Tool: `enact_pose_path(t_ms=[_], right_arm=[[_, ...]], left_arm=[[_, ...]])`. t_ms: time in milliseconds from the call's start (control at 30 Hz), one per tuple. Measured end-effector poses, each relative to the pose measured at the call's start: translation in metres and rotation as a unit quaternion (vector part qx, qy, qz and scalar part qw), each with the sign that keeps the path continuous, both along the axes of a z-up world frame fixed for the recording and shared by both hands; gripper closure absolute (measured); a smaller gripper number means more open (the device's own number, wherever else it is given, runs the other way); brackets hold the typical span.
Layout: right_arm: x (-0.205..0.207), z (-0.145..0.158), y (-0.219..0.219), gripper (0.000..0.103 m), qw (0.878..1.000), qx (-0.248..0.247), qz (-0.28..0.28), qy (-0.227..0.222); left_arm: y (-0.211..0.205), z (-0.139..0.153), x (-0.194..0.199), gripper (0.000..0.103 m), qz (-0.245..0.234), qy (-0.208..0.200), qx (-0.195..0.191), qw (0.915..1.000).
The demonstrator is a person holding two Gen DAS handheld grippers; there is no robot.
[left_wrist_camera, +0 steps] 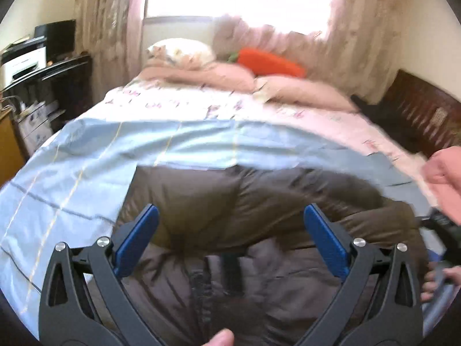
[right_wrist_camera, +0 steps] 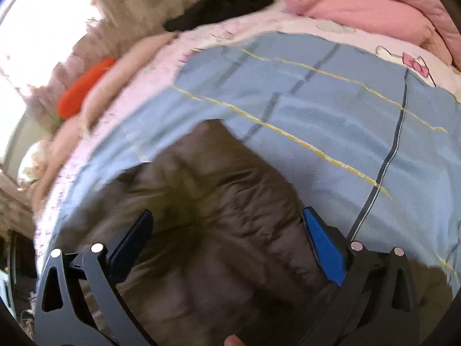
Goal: Fold large clothes
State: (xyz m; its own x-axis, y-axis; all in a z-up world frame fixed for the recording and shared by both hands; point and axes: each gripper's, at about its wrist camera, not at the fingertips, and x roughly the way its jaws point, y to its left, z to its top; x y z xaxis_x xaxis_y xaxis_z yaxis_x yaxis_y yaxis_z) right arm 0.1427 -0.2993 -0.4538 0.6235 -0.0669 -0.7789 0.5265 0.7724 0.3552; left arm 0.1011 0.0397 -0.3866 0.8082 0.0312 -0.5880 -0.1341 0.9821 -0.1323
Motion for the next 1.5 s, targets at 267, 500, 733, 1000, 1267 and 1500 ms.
enact_pose_path(t_ms=[267,500,733,1000,1267,1500], right_arm=[[-0.019,-0.020,0.078,0.001,0.969,-0.190,0.151,0.043],[-0.025,0.006,0.058,0.001,0.977,-0.186,0.104,-0.003],[-0.046,0.035,0.071,0.001,0.975,-0.185,0.100,-0.068],[-0.032,-0.043,0.072,0.001,0.985,-0.130,0.117,0.007],[-0.038,-0.011,0.067,0.001,0.988,-0.121,0.090,0.018],[-0.110,0.041,0.054,0.001,0.974,-0.210,0.075,0.045]], left_arm=[[-0.018,-0.103,-0.004,0.002,-0.032,0.195,-0.040,0.9795],[-0.015,-0.102,0.000,0.002,-0.014,0.167,-0.044,0.9848],[-0.021,-0.099,-0.004,0.002,-0.022,0.168,-0.031,0.9851],[-0.027,-0.116,-0.012,0.002,-0.011,0.083,-0.001,0.9965],[-0.035,-0.094,-0.028,0.002,0.011,0.077,0.040,0.9962],[-0.033,-0.032,-0.104,0.002,0.029,0.087,0.029,0.9953]])
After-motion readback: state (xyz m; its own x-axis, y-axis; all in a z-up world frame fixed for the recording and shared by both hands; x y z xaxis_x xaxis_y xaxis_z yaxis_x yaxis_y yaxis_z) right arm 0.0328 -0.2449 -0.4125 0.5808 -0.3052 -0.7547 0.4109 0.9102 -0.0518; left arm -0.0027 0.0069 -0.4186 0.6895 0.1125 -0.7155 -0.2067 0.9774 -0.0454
